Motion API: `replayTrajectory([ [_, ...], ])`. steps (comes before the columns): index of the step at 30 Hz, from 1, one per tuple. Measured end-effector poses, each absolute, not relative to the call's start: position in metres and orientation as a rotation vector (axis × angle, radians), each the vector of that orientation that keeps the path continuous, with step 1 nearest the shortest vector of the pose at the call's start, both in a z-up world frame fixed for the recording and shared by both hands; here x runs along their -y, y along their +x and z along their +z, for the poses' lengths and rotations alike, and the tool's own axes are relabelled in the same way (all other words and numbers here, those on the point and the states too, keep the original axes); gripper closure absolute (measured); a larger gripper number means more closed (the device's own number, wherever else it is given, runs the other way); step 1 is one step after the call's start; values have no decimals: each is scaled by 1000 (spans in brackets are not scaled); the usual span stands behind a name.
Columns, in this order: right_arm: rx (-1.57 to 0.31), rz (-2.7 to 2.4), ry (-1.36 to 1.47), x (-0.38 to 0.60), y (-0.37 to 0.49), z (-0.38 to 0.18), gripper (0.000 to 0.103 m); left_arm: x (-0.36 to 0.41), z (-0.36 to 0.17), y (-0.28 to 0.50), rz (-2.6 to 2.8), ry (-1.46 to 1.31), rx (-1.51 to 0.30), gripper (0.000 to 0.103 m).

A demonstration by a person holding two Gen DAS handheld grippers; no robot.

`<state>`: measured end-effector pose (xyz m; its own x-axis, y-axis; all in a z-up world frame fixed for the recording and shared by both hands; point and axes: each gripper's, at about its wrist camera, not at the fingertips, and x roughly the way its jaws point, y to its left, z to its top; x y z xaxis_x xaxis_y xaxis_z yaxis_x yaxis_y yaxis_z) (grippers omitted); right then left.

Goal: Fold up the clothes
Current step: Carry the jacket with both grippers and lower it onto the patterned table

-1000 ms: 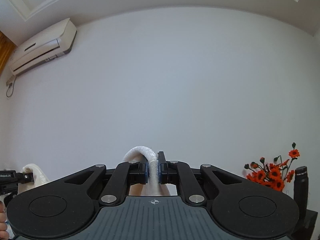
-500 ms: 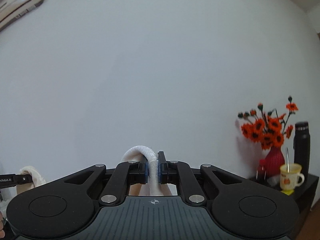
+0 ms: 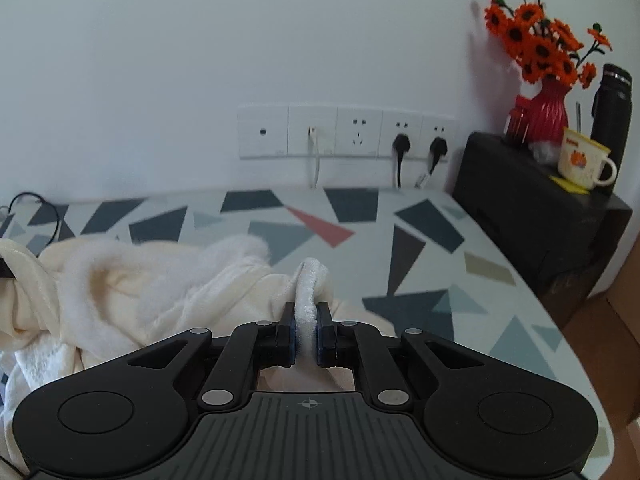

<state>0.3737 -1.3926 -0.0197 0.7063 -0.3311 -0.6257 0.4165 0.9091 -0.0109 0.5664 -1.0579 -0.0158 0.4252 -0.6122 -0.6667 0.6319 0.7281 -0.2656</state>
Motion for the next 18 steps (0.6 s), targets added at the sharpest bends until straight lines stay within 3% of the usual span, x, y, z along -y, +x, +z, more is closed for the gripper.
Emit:
replayTrajectory([
  [2,-697,-421,147,1386,373,-35,95,1086,-25,569,-782,55,-846,95],
  [18,-745,-445,204,1367,368,-44,95,1053,-43,564,-787,22,-902,95],
])
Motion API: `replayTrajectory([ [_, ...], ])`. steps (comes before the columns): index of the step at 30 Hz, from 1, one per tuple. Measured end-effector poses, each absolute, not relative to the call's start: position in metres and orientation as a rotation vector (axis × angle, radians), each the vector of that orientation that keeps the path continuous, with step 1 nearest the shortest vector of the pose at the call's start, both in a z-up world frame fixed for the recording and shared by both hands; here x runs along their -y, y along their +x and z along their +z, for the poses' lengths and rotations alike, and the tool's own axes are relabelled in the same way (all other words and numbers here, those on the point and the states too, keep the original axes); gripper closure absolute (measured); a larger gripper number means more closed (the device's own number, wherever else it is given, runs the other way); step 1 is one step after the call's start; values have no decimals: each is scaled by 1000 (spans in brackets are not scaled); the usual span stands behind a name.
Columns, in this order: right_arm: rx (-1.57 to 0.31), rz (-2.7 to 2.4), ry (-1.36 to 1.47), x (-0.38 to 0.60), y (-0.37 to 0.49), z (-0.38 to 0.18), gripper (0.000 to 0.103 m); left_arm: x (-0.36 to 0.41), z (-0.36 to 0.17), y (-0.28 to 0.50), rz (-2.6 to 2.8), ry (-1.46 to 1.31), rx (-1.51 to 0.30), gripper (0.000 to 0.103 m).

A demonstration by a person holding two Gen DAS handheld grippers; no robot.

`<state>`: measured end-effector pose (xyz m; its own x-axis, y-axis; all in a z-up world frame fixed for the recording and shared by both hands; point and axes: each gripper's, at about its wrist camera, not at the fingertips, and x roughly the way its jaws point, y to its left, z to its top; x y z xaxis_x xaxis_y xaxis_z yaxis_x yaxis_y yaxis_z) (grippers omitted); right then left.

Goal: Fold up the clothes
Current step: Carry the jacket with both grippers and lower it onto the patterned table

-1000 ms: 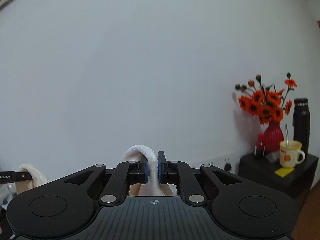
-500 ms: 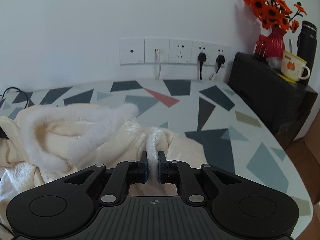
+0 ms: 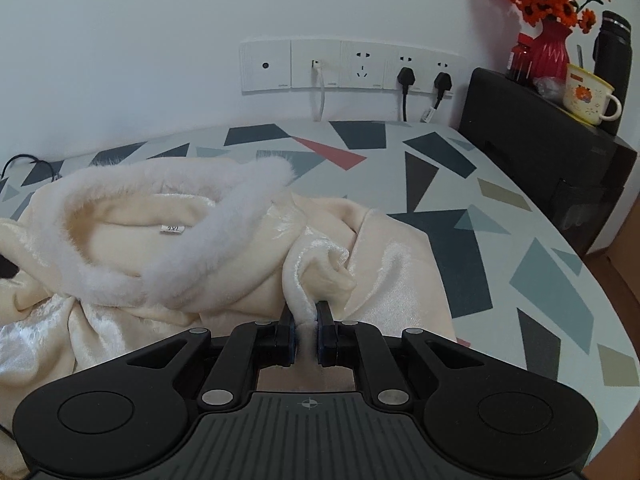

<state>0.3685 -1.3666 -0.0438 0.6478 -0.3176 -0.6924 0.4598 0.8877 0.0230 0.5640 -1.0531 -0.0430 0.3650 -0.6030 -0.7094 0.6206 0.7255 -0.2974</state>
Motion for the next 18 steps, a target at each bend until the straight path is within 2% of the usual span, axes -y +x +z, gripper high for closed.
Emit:
replayTrajectory([
  [18,-562,-513,290,1389,355,17,95,1028,-30,568,-793,-74,-800,95],
])
